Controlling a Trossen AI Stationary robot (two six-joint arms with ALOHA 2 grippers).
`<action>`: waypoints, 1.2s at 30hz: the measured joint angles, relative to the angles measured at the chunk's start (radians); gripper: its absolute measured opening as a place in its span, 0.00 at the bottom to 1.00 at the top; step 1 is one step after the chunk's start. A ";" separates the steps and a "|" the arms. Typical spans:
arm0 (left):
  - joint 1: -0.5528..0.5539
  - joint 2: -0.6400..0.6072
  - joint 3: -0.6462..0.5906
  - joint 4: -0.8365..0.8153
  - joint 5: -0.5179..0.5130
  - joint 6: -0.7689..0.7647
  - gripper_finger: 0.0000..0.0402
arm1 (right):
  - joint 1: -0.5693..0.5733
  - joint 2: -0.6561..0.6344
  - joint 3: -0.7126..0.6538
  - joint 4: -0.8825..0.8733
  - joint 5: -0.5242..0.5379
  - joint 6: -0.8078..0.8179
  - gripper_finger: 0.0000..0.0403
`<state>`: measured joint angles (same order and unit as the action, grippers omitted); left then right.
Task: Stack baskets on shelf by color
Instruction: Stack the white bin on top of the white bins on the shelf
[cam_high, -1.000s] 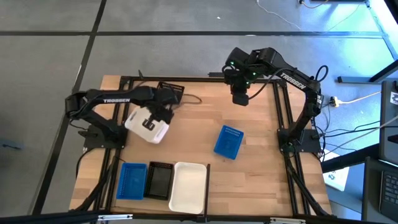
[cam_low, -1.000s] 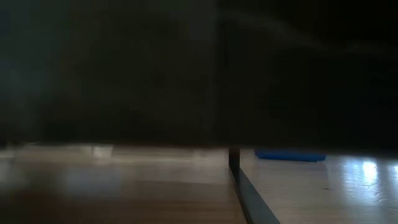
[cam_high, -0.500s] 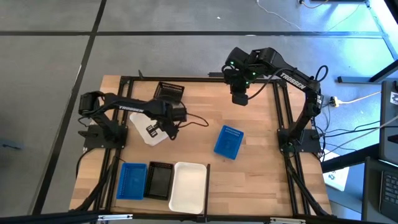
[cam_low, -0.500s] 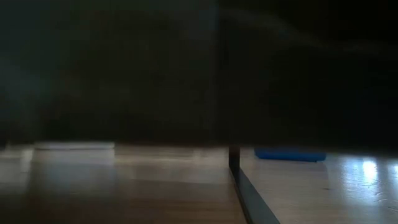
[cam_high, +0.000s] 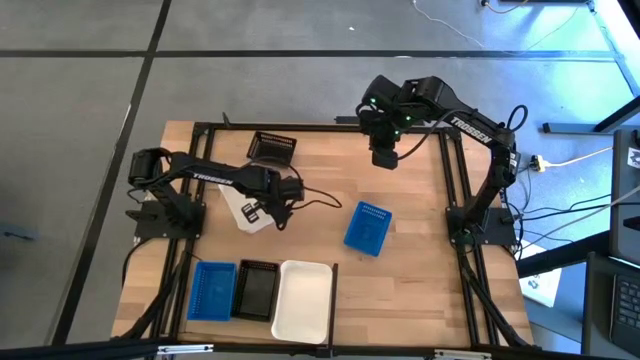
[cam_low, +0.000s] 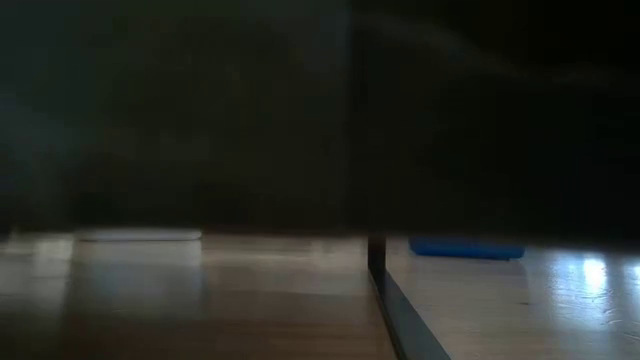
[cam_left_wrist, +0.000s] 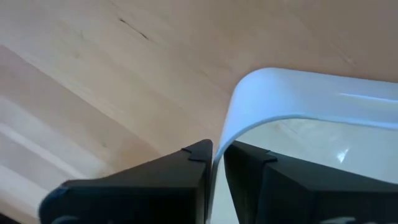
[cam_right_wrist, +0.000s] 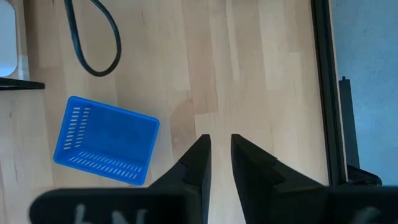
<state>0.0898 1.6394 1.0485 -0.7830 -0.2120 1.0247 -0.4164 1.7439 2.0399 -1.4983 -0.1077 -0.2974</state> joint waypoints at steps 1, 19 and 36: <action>0.000 0.000 0.000 0.000 0.004 -0.001 0.08 | 0.000 0.000 0.000 0.000 0.000 0.000 0.15; -0.002 -0.002 0.002 0.040 0.054 -0.043 0.11 | 0.000 0.000 0.000 0.007 -0.002 0.000 0.15; -0.002 -0.006 0.002 0.043 0.043 -0.151 0.12 | 0.000 0.000 0.000 0.007 -0.002 0.000 0.15</action>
<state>0.0883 1.6332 1.0504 -0.7400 -0.1688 0.8739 -0.4160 1.7439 2.0399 -1.4914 -0.1097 -0.2970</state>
